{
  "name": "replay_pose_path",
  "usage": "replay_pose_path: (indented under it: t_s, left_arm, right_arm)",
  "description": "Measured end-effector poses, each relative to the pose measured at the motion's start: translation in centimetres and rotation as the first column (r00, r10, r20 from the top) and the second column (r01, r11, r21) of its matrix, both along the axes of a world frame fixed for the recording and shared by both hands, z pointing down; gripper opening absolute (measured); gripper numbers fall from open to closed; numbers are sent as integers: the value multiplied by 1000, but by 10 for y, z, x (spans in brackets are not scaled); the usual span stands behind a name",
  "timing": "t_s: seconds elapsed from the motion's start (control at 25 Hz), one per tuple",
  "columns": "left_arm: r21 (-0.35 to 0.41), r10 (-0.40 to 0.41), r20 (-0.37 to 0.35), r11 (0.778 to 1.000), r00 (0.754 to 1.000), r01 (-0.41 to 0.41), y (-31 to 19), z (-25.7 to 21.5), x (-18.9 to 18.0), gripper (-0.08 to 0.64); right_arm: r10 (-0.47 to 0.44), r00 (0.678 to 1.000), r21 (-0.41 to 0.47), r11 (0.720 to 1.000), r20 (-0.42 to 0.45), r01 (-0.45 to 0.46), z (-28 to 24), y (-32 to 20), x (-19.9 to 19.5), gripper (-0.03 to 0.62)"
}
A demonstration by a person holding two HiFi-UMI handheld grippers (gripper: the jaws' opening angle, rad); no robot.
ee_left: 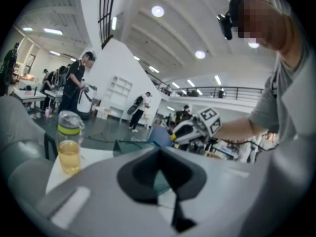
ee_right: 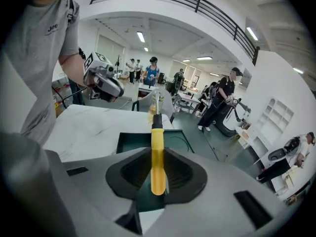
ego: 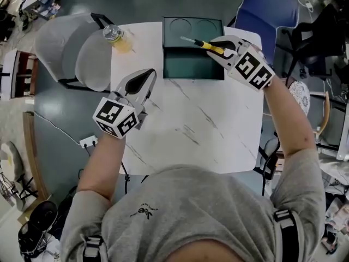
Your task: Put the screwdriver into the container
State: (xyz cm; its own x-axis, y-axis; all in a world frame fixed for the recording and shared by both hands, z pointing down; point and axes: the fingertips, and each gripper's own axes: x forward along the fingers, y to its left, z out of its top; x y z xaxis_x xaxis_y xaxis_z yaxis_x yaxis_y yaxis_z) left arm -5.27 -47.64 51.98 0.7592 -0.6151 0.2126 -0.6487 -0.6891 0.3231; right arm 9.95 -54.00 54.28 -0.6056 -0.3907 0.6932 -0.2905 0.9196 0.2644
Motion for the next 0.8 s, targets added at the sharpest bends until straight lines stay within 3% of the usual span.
replay_pose_path:
  t_s: [0.44,0.8]
  left_arm:
    - [-15,16,-16,1000,1000,-16,-11,31,-1,0]
    - [-33,9,-43,999,999,-10,-16,45,-4,0]
  right_arm:
    - [-86,972,-32,996,-218,81,93,-2,-13,77]
    - [-81,915,20,995,-396,96,144,-8,-11,77]
